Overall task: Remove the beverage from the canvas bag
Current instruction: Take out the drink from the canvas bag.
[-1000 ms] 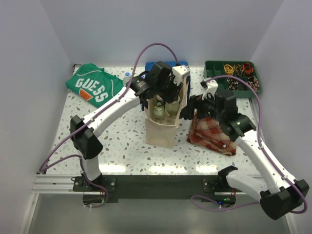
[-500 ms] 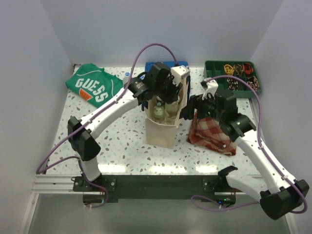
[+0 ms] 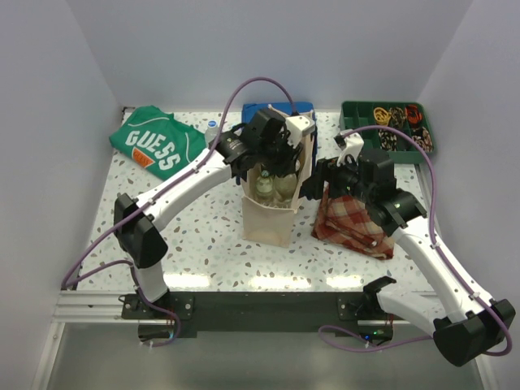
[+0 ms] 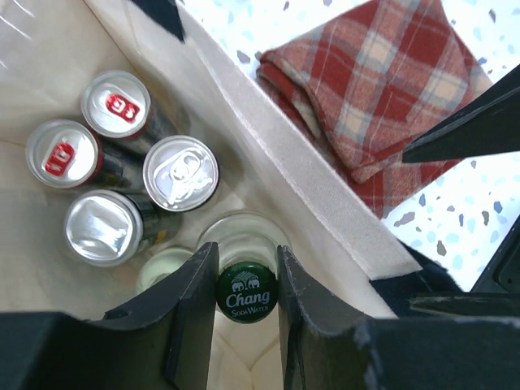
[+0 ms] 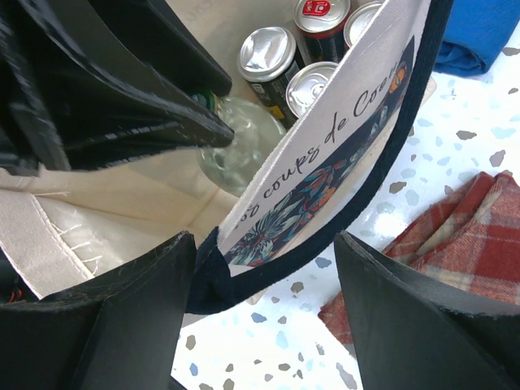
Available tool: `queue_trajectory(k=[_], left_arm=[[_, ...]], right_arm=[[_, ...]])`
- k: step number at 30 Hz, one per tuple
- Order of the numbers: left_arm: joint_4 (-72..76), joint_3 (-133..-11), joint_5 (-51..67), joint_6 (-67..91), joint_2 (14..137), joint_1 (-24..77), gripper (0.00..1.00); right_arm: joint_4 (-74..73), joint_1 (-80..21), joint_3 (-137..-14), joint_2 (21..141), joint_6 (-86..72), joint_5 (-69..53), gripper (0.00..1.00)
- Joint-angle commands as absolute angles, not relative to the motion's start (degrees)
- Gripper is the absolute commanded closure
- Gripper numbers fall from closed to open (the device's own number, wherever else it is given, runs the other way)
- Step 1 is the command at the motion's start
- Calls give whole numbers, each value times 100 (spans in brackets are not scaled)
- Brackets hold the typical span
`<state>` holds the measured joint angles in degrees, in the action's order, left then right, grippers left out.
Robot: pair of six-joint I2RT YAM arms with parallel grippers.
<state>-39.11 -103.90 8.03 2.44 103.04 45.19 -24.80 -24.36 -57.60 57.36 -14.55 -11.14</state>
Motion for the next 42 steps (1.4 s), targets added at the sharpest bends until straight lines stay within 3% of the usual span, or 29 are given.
queue_trajectory(k=[1, 42], left_arm=[[-3226, -11030, 721, 264, 9800, 4518, 100], [-2567, -10907, 79, 176, 8807, 4526, 100]], right_arm=[[-2215, -2443, -5739, 5669, -1512, -1055, 27], [-1986, -2443, -5774, 5660, -1714, -1274, 27]])
